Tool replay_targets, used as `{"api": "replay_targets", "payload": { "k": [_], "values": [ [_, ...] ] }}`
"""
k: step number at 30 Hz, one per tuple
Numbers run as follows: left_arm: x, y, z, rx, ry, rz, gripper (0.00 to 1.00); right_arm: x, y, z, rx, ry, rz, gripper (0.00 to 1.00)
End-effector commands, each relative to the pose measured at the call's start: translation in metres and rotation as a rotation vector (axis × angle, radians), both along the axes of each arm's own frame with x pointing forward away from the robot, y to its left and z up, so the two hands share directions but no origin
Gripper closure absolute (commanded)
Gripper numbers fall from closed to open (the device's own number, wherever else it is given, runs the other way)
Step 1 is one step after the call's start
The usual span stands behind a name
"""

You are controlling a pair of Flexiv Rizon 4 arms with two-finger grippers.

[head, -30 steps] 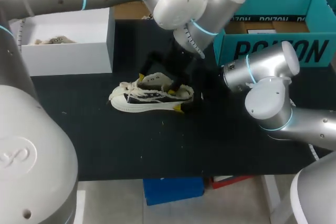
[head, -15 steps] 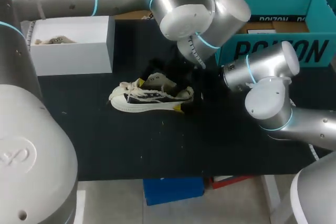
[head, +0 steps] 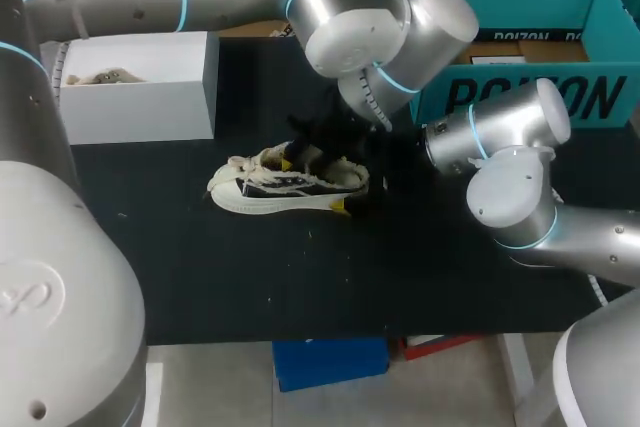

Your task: Take the shoe out of the shoebox, open the shoe tongue, remove and reinsert the insole, then place the shoe into the shoebox

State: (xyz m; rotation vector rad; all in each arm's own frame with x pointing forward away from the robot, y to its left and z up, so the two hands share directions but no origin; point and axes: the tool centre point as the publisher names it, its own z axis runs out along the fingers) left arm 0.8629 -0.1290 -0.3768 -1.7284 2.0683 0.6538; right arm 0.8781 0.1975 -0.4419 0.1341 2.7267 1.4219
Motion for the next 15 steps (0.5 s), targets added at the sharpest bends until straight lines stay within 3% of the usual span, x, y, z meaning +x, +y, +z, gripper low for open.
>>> {"api": "replay_targets", "payload": {
  "k": [1,15],
  "values": [
    [-0.001,0.003,0.005,-0.006,-0.004,-0.006,1.00,0.001,0.003,-0.002,-0.002,0.001,-0.002,1.00],
    [0.002,0.004,0.028,-0.047,-0.037,-0.008,1.00,0.001,0.003,-0.002,-0.002,0.001,-0.002,1.00]
  ]
}}
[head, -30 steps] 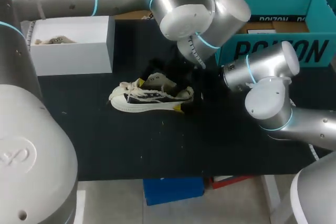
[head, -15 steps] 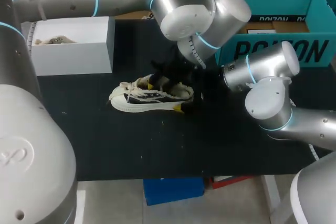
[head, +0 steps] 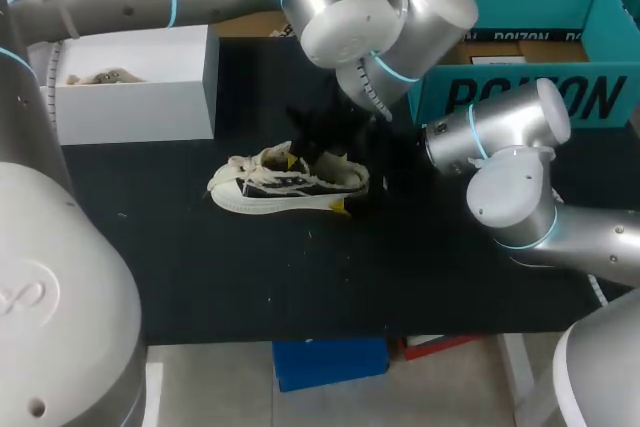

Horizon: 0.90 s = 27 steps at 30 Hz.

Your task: Take the shoe out of the shoebox, open the shoe tongue, remove and reinsert the insole, then place the shoe into the shoebox

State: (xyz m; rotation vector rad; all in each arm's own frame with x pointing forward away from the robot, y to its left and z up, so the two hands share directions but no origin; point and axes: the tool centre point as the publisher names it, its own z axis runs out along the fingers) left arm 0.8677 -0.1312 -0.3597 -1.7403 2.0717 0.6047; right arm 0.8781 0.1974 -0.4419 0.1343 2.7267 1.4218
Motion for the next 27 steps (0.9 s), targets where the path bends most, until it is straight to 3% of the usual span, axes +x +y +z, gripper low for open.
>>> {"api": "replay_targets", "payload": {
  "k": [1,18,27],
  "values": [
    [-0.002,0.007,0.013,-0.026,-0.016,-0.005,1.00,0.001,0.003,-0.002,-0.002,0.001,-0.002,1.00],
    [0.009,0.029,0.048,-0.135,-0.072,0.042,1.00,0.001,0.003,-0.002,-0.002,0.001,-0.002,1.00],
    [0.011,0.050,0.048,-0.174,-0.069,0.065,1.00,0.001,0.003,-0.002,-0.002,0.001,-0.002,1.00]
  ]
}}
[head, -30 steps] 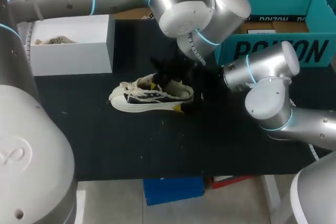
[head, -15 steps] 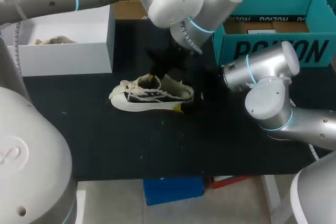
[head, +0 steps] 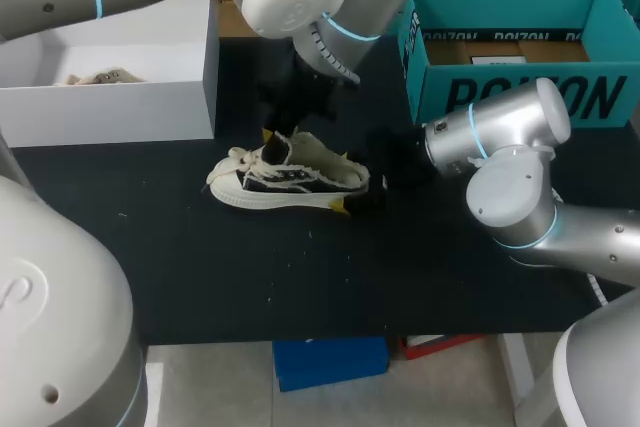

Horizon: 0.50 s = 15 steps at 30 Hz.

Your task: Take the shoe out of the shoebox, open the shoe tongue, remove and reinsert the insole, then place the shoe into the shoebox

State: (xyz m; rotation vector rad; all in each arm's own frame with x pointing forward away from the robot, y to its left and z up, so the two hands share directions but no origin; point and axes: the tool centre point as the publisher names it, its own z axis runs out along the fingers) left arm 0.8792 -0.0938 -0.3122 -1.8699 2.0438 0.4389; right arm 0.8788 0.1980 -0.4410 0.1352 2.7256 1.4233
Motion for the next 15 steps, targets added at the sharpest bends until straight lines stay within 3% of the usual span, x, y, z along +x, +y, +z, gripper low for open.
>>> {"api": "replay_targets", "payload": {
  "k": [1,15],
  "values": [
    [0.000,0.015,-0.001,-0.063,0.005,0.000,1.00,0.001,0.002,-0.003,-0.003,0.001,-0.001,1.00],
    [0.001,0.054,-0.016,-0.129,0.050,0.044,1.00,0.001,0.002,-0.003,-0.003,0.001,-0.001,1.00]
  ]
}}
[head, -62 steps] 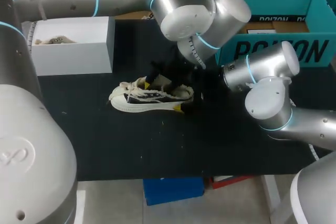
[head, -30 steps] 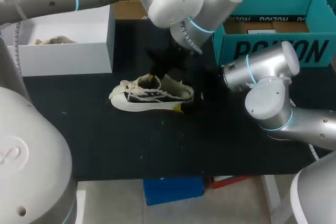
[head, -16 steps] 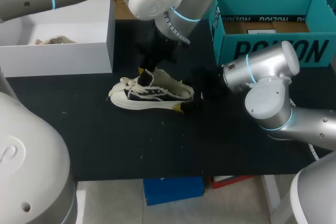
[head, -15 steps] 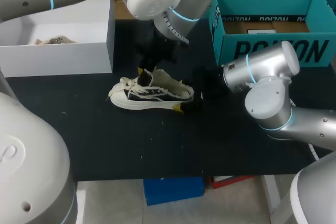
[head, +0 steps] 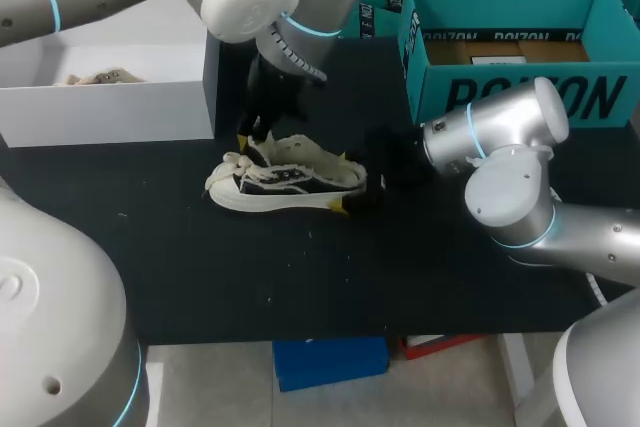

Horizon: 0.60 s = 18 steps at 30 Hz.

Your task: Take the shoe out of the shoebox, open the shoe tongue, remove and reinsert the insole, then place the shoe into the shoebox

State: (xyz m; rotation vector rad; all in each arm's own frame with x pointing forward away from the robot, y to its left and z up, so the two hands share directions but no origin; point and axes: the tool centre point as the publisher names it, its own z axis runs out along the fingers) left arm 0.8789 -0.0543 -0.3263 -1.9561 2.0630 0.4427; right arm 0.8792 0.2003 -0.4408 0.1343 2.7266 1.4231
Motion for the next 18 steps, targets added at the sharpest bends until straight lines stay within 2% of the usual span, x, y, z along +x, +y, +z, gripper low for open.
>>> {"api": "replay_targets", "payload": {
  "k": [1,11,18],
  "values": [
    [0.001,0.016,-0.003,-0.078,0.009,0.000,1.00,0.000,0.000,-0.003,-0.003,0.000,-0.002,1.00],
    [-0.009,0.023,-0.020,-0.082,0.050,-0.002,1.00,0.000,0.000,-0.003,-0.003,0.000,-0.002,1.00],
    [-0.011,0.023,-0.022,-0.076,0.057,0.005,0.98,0.000,0.000,-0.003,-0.003,0.000,-0.002,1.00]
  ]
}}
